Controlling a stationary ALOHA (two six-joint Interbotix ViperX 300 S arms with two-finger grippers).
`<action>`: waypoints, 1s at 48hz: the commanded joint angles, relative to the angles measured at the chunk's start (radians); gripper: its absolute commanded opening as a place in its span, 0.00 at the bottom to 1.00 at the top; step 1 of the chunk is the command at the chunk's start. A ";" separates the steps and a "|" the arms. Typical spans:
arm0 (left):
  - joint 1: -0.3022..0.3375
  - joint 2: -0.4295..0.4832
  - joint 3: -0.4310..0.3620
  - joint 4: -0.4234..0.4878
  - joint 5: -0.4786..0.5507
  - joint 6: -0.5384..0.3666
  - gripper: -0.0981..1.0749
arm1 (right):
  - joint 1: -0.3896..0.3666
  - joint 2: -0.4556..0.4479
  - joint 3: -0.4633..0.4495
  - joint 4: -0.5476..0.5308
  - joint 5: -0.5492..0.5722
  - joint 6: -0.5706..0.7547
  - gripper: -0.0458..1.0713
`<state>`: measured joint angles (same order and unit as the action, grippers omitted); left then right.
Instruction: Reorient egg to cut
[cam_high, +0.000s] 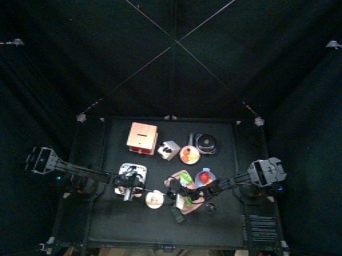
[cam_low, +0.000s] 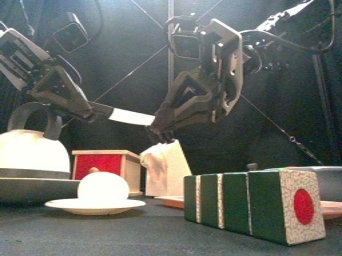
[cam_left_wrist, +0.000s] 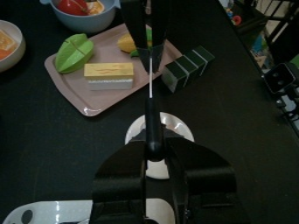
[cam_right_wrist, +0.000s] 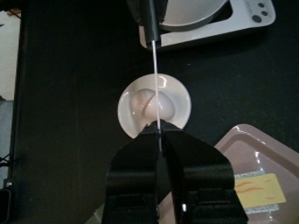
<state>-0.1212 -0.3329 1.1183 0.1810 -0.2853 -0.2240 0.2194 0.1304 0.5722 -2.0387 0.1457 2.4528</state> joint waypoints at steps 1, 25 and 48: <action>-0.003 0.011 -0.009 -0.005 0.000 -0.006 0.49 | 0.012 -0.006 -0.021 0.006 -0.002 -0.002 0.36; -0.006 0.015 -0.049 -0.003 0.003 -0.003 0.49 | 0.008 -0.089 0.040 0.002 0.009 -0.003 0.39; 0.021 -0.049 -0.044 0.000 0.014 -0.003 0.49 | 0.057 -0.158 0.123 0.121 0.060 -0.003 0.61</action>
<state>-0.1120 -0.3528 1.0815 0.1795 -0.2730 -0.2286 0.2516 0.0245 0.6964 -1.9328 0.2010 2.4513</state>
